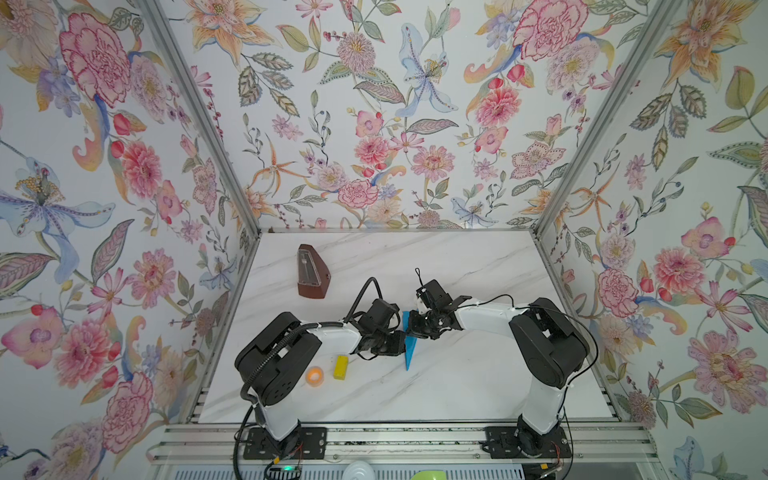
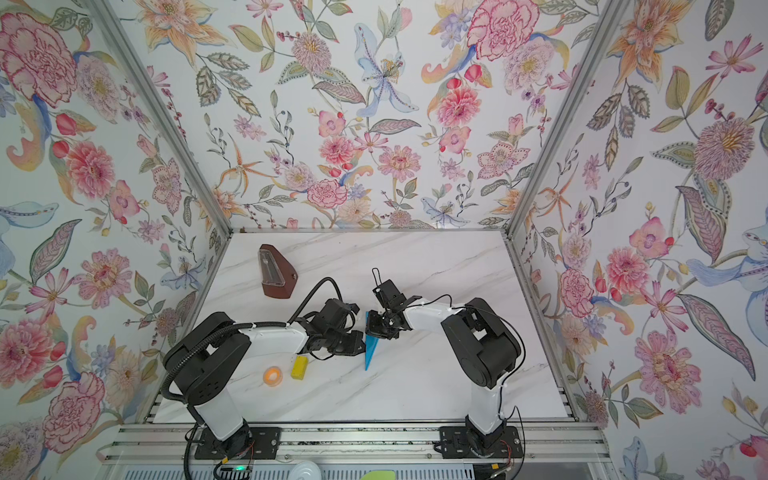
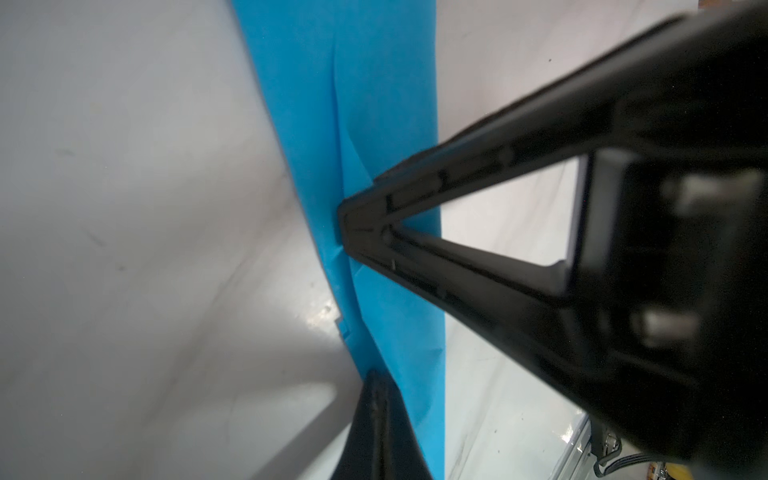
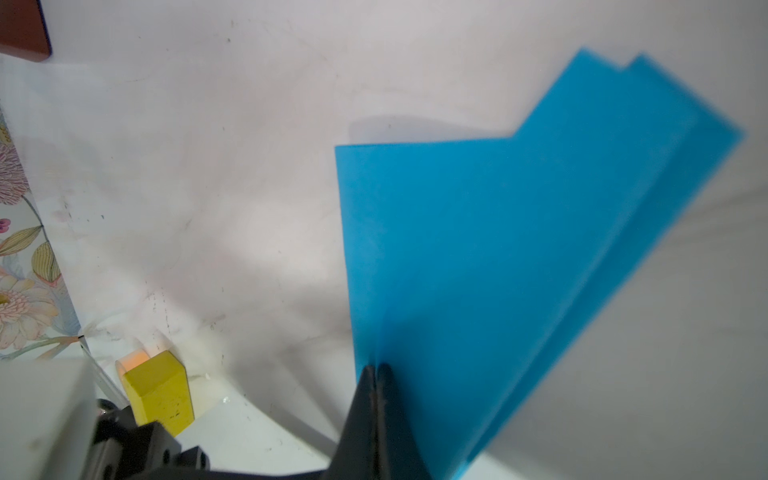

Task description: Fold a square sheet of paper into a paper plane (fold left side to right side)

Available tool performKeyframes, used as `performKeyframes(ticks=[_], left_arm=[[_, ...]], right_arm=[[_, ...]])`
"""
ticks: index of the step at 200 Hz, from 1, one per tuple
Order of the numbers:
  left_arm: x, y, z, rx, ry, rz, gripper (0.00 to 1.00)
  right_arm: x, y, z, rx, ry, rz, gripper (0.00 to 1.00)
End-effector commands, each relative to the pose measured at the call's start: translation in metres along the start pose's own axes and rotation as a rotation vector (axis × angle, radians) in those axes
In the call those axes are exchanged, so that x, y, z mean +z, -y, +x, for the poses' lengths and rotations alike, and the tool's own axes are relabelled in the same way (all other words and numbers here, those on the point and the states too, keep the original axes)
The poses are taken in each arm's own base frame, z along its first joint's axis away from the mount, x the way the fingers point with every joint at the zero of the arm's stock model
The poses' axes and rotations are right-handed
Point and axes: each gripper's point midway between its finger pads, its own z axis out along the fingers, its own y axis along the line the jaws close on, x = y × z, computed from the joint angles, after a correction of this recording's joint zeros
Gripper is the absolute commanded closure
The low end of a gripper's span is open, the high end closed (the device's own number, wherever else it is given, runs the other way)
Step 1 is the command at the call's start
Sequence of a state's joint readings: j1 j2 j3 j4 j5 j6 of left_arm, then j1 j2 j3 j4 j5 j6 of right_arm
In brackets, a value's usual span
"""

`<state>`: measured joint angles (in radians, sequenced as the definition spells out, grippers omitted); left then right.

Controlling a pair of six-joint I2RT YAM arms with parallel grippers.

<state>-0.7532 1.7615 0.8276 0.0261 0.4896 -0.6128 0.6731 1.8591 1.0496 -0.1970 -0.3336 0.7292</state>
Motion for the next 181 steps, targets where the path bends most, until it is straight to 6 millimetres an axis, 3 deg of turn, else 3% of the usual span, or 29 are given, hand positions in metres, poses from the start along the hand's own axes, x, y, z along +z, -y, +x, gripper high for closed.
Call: performKeyframes(ticks=[1,45,110,181], left_arm=[[0.007,-0.032,0.029,-0.021,-0.089,-0.128,1.00],[0.004,-0.031,0.025,-0.014,-0.076,-0.136,1.00],[-0.029,-0.002,-0.013,0.028,0.047,-0.109,1.00],[-0.010,0.001,0.006,-0.024,-0.006,-0.007,1.00]], right_arm=[[0.002,0.000,0.006,-0.039,-0.035,0.014,1.00],[0.008,0.002,0.011,-0.044,-0.058,0.019,1.00],[0.020,0.022,0.019,0.062,-0.053,0.064,1.00],[0.014,0.018,0.011,0.102,0.004,0.046,1.00]])
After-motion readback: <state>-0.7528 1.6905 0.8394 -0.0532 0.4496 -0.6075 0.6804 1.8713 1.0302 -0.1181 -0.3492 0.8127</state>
